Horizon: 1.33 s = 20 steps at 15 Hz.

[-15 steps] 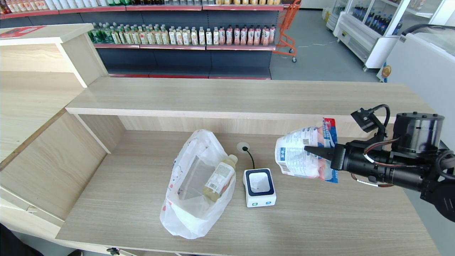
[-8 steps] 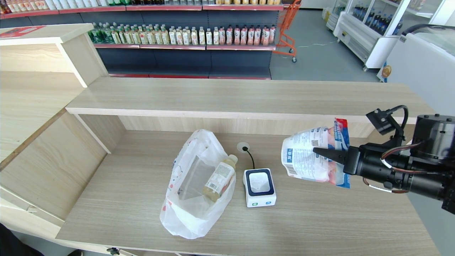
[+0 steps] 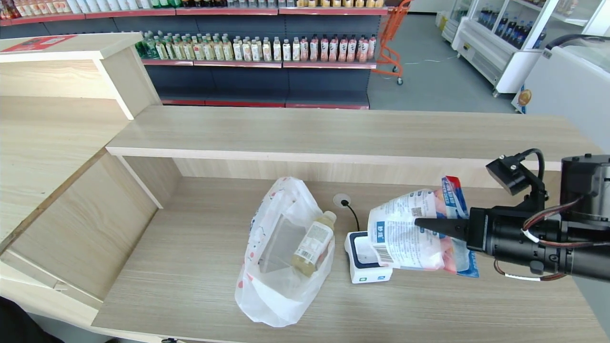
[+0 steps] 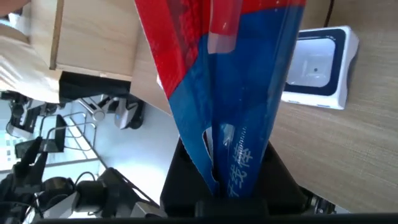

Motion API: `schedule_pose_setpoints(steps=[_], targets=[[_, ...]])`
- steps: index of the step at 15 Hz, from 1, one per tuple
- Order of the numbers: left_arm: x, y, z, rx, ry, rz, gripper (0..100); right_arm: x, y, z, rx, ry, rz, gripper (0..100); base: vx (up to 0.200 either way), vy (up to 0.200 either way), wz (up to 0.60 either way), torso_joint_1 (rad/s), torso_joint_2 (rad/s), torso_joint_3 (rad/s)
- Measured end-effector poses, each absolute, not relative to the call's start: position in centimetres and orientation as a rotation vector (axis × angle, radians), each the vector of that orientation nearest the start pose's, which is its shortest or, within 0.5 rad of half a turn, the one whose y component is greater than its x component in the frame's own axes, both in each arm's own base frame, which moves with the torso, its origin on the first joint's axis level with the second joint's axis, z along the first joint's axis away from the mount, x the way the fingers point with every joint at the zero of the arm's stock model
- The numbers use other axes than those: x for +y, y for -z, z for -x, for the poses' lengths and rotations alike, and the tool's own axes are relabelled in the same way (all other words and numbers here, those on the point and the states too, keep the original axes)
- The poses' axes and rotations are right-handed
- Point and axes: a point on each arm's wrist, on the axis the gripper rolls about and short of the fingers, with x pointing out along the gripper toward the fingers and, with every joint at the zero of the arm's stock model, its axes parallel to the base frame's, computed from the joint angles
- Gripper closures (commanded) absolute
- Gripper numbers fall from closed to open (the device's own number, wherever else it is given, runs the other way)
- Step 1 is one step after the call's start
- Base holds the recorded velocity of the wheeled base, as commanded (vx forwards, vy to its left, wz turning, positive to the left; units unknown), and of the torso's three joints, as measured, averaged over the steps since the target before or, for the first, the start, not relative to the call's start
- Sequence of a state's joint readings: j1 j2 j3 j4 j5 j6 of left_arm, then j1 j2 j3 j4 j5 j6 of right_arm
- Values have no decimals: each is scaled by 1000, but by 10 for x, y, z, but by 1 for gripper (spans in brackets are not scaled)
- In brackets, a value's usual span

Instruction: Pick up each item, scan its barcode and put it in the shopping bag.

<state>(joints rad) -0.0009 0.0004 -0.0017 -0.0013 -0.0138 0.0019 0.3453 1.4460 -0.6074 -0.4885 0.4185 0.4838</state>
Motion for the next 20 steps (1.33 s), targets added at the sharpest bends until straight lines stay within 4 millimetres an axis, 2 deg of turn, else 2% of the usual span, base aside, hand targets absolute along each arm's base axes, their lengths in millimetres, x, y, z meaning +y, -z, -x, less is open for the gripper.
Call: schedule_pose_setpoints(steps=[4, 9, 14, 18, 20], targets=[[0, -76, 23, -3, 14, 0, 0, 100, -174, -222, 569, -580, -437, 100, 0, 0, 0, 0, 0, 0], [0, -76, 23, -3, 14, -1, 0, 135, -132, -247, 702, -526, -372, 100, 0, 0, 0, 0, 0, 0], [0, -76, 23, -3, 14, 0, 0, 188, -108, -279, 595, -645, -348, 100, 0, 0, 0, 0, 0, 0], [0, -76, 23, -3, 14, 0, 0, 213, -74, -296, 594, -701, -235, 100, 0, 0, 0, 0, 0, 0], [0, -76, 23, -3, 14, -1, 0, 225, -65, -308, 576, -713, -232, 100, 0, 0, 0, 0, 0, 0]])
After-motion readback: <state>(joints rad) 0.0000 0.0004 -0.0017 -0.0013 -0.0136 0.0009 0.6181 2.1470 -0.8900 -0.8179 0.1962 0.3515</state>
